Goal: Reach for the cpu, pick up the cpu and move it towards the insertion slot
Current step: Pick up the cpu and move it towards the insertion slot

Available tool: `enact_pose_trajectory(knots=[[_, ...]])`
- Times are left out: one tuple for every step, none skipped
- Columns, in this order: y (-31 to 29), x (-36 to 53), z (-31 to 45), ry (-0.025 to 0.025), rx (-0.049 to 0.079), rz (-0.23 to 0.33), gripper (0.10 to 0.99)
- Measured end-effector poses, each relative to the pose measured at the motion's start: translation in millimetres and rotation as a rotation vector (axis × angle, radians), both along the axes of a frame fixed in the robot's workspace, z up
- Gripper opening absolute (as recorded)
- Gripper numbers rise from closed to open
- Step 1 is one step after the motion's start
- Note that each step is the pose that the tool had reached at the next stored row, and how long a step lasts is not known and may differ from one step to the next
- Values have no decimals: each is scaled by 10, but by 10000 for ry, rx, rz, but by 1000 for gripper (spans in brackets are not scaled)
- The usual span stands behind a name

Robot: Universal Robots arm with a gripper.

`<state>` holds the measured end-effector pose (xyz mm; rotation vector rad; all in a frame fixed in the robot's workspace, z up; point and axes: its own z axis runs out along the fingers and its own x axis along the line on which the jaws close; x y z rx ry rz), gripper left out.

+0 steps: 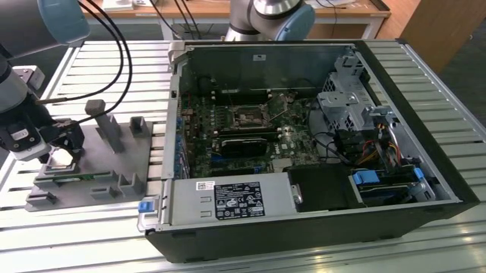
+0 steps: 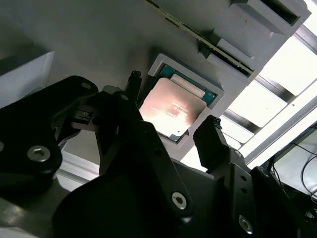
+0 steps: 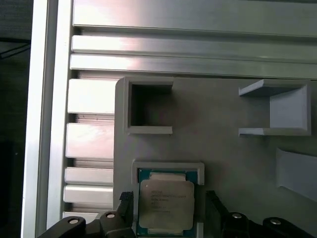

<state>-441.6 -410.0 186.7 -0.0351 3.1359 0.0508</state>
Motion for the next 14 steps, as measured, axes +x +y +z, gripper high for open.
enact_pose_trajectory(knots=[[2, -2, -3, 0, 0, 0, 753], [3, -6, -6, -1, 1, 0, 682], [3, -9, -9, -1, 0, 0, 682], [4, -12, -13, 0, 0, 0, 682], [5, -13, -18, 0, 0, 0, 682], [6, -16, -22, 1, 0, 1, 682], [7, -17, -26, 0, 0, 0, 682], [7, -19, -27, 1, 0, 0, 667], [8, -20, -28, 1, -1, 0, 667], [10, -21, -29, 1, -1, 0, 596], [11, -21, -29, 2, -1, 0, 596], [12, -22, -30, 1, 0, 0, 596], [13, -22, -31, 0, 0, 0, 596], [13, -22, -30, 1, -1, 1, 580]])
